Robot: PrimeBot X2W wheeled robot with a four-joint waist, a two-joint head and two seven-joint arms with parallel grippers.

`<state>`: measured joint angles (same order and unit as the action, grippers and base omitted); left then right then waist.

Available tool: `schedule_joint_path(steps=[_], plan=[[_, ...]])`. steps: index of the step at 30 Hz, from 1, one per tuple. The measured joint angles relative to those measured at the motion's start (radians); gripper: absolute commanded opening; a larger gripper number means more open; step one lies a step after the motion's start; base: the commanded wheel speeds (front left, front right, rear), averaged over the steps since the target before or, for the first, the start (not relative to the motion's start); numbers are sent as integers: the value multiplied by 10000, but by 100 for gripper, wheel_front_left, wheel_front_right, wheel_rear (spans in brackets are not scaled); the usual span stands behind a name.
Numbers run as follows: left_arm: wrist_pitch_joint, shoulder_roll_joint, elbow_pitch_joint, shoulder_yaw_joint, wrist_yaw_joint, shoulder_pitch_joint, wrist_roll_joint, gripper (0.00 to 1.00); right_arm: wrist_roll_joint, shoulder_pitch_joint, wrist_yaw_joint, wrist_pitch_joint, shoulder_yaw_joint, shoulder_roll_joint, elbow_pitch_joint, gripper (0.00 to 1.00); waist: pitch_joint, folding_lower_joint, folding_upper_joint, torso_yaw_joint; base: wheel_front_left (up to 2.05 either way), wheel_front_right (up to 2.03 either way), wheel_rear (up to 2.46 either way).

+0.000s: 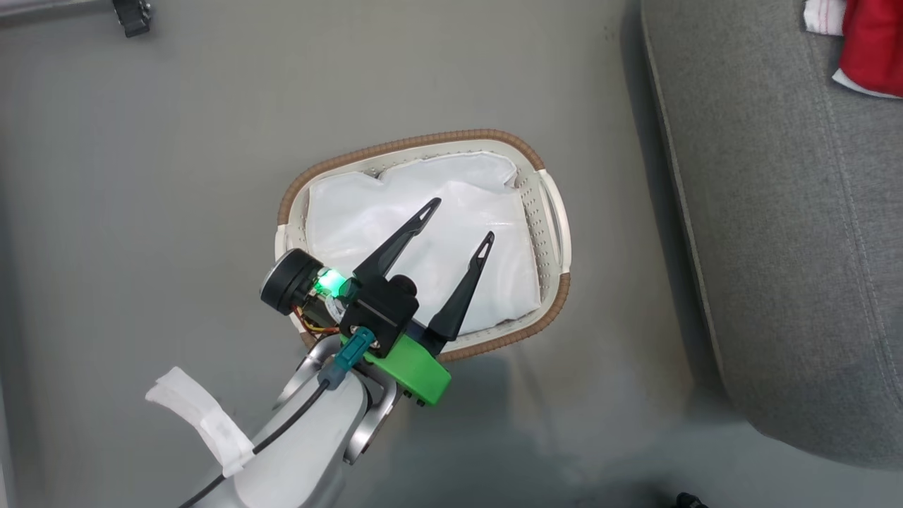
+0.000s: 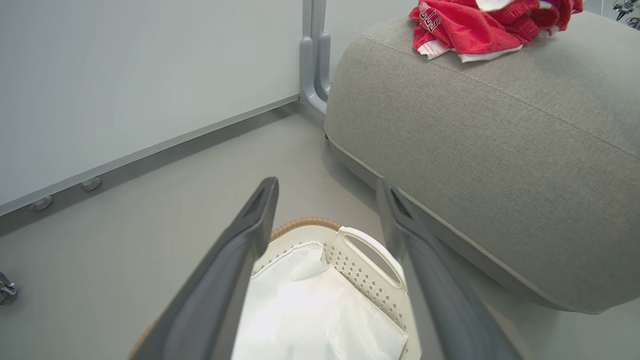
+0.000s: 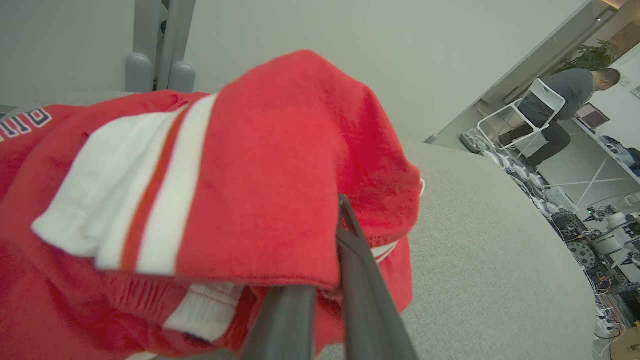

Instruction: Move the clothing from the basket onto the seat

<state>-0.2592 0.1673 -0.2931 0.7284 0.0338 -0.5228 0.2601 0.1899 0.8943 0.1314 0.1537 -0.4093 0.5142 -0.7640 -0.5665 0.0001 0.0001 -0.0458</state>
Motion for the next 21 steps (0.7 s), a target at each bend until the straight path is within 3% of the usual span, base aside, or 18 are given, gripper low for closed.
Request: schedule_joint_path(steps=[3, 4, 5, 6, 7, 21], plan=[[23, 81, 12, -6, -36, -7, -15, 100, 364, -33, 0, 278, -309, -345, -219, 0, -261, 0, 0, 42, 0, 0, 0], [27, 107, 19, -10, -46, -11, -15, 100, 499, -23, 0, 385, -391, -464, -272, 6, -332, 0, -1, 38, 0, 0, 0], [31, 132, 21, -10, -52, -12, -15, 100, 570, -13, 0, 460, -453, -564, -316, 18, -373, 0, 0, 23, 0, 0, 0], [48, 165, 23, -13, -75, -13, -15, 100, 589, 14, 0, 558, -516, -713, -374, 53, -403, 0, 0, -14, 0, 0, 0], [77, 184, 38, -12, -77, -21, -15, 100, 650, 49, 0, 648, -589, -844, -407, 100, -418, 0, 0, -60, 0, 0, 0], [100, 431, 217, -272, -290, -34, 245, 100, 1164, -420, 0, 1080, -192, -1893, -109, 100, 228, -1, -1, -686, 0, 0, 0]])
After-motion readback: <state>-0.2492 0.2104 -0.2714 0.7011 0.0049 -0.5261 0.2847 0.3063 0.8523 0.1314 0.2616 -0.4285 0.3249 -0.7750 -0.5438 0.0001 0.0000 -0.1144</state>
